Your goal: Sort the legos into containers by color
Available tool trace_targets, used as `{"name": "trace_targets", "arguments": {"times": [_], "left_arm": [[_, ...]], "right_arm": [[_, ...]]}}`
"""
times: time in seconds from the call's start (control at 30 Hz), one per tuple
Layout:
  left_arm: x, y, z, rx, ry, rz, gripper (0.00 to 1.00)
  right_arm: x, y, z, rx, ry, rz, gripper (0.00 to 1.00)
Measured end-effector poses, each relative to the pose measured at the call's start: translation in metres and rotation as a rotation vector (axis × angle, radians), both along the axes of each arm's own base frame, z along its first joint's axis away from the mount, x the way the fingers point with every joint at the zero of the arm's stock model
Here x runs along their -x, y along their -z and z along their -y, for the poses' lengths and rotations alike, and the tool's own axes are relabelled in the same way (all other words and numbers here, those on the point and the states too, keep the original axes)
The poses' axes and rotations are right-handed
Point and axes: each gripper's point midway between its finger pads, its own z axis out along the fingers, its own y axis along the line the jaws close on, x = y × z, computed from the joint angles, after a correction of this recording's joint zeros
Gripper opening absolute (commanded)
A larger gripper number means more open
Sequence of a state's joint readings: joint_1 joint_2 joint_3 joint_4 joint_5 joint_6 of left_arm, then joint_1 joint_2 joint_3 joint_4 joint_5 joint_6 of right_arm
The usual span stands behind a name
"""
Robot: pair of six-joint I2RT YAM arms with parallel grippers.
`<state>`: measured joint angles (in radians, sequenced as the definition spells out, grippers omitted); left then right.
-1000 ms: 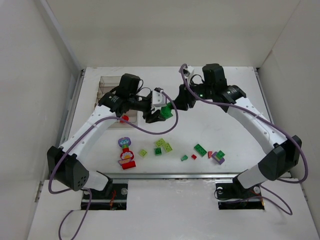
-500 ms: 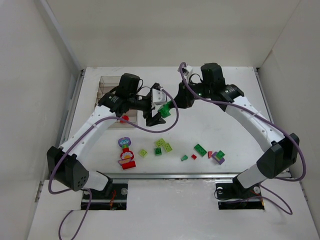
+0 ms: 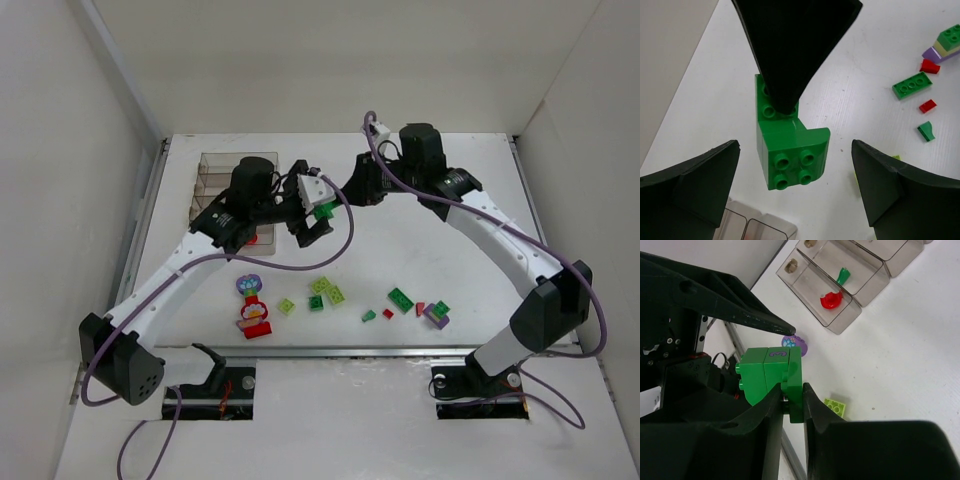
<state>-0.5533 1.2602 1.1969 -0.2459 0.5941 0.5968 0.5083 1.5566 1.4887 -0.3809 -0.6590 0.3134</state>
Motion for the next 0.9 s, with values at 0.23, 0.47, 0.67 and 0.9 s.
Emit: {"name": "trace_targets", "arguments": {"times": [0.23,0.47,0.67,0.9], "left_arm": [[-0.007,0.0,0.001,0.0,-0.055,-0.002,0.46],[-0.008,0.003,0.001,-0.008,-0.063,-0.007,0.0],[-0.01,0.007,-0.003,-0.029,-0.079,-0.008,0.0],[-0.005,0.01,-0.015,-0.045,-0.11,0.005,0.0]], "right_arm": [[-0.001,0.002,-0.001,-0.001,0.015,-0.017,0.0],[-0.004,0.004,0.0,0.005,0.036,-0.025,0.0],[-0.018,0.021,0.009,0.058,0.124,-0.055,0.0],[-0.042,0.054,0.027,0.123,0.237,-0.129,0.0]]}}
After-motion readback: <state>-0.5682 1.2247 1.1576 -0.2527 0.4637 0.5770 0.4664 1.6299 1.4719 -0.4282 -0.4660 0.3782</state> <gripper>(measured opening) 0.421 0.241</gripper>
